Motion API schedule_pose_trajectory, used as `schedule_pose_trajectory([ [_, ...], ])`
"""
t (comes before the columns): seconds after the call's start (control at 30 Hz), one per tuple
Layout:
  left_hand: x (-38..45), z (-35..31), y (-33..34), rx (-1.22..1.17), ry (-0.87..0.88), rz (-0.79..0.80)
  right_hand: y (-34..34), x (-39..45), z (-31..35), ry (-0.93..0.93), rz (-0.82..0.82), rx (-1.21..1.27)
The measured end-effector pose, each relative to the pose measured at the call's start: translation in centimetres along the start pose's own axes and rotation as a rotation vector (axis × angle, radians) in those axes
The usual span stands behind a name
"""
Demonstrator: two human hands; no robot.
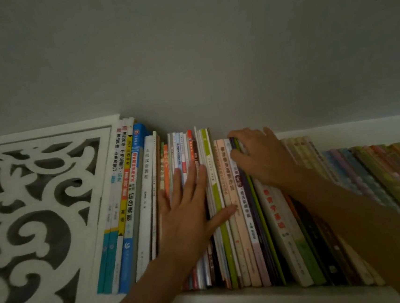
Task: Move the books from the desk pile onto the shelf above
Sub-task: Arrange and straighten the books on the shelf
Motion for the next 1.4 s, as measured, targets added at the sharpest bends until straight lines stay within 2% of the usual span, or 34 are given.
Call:
schedule_pose_trajectory([
  [0.1, 0.0, -0.4, -0.6, 0.015, 0.011, 0.002, 0.0, 0.1, 0.4, 0.014, -0.014, -0.032],
  [0.2, -0.9, -1.2, -0.8, -0.011, 0.070, 0.030, 0.8, -1.7, 0.4, 0.018, 0.040, -0.220],
  [0.27, -2.4, -0.8, -0.2, -0.011, 0.138, 0.061, 2.3, -4.7, 1.3, -0.043, 0.068, -0.304],
  [0.37, -4.9, 1.6, 0.4, 0.178, 0.211, 0.053, 5.6, -9.2, 2.3, -0.159, 0.220, -0.353],
  [0.43, -5.6, 3.3, 0.5, 0.323, 0.237, 0.056, 6.6, -10.2, 2.3, -0.217, 0.213, -0.411],
  [0.5, -6.0, 4.5, 1.3, 0.381, 0.286, 0.104, 7.5, -10.1, 2.1, -0.197, 0.221, -0.433],
  [0.7, -5.9, 4.9, 0.5, 0.378, 0.315, 0.189, 8.0, -9.9, 3.5, -0.160, 0.243, -0.443],
  [0.77, -5.2, 5.2, -1.1, 0.264, 0.329, 0.160, 7.2, -9.1, 4.2, -0.158, 0.207, -0.416],
  [0.83, -3.4, 6.5, -2.9, 0.092, 0.241, 0.092, 5.7, -6.6, 5.0, -0.129, 0.130, -0.289],
  [0.93, 0.1, 8.6, -4.8, -0.001, 0.062, -0.093, 4.1, -0.8, 5.9, -0.074, 0.016, -0.083],
  [1.0, 2.3, 9.6, -5.2, 0.000, -0.041, -0.130, 4.0, 3.2, 6.6, -0.079, -0.028, -0.082],
  [1.03, 3.2, 9.9, -5.2, 0.000, -0.066, -0.135, 4.4, 4.8, 7.0, -0.083, 0.003, -0.110],
  [1.1, 4.2, 10.0, -5.0, -0.014, -0.074, -0.145, 5.8, 6.9, 7.2, -0.054, 0.113, -0.208],
  [1.17, 4.3, 10.1, -4.8, -0.056, -0.067, -0.153, 6.3, 7.6, 7.2, -0.029, 0.149, -0.265],
  [1.4, 4.7, 9.8, -5.2, -0.127, -0.038, -0.208, 5.3, 7.0, 6.2, -0.086, 0.029, -0.214],
])
Point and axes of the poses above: each hand's wrist, its own x-axis towards the middle knuckle, its own y-axis out of the palm, z = x × y, the point moved 5 cm from there along x, towards the middle knuckle, and after that the axes turned 11 degrees about x, right-handed, at the moved point
